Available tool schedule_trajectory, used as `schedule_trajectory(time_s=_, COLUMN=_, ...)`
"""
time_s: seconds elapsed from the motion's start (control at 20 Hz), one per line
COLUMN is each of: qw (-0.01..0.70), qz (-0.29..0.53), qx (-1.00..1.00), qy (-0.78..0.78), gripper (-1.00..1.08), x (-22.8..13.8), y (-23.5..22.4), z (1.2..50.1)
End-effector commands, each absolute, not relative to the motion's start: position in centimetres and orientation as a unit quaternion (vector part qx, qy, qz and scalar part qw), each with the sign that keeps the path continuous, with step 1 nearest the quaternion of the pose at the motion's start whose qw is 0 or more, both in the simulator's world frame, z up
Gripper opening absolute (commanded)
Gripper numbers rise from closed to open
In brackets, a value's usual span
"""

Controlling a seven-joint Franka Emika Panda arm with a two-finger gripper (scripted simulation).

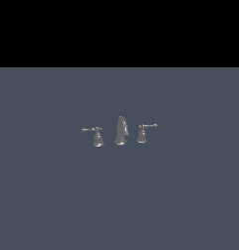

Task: Turn on the faucet by rotating a designated handle.

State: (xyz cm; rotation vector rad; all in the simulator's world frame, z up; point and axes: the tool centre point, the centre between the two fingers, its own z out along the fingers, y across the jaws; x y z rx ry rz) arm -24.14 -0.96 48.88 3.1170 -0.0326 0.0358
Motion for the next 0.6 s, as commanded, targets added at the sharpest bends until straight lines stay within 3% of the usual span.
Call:
schedule_trajectory(time_s=0.0, qw=0.012, qz=0.011, qx=1.000, qy=-0.010, gripper=-1.00, x=-24.1, y=-1.0, z=48.9)
schedule_trajectory(time_s=0.55, qw=0.011, qz=0.011, qx=0.999, qy=-0.048, gripper=-1.00, x=-22.4, y=-0.3, z=46.7)
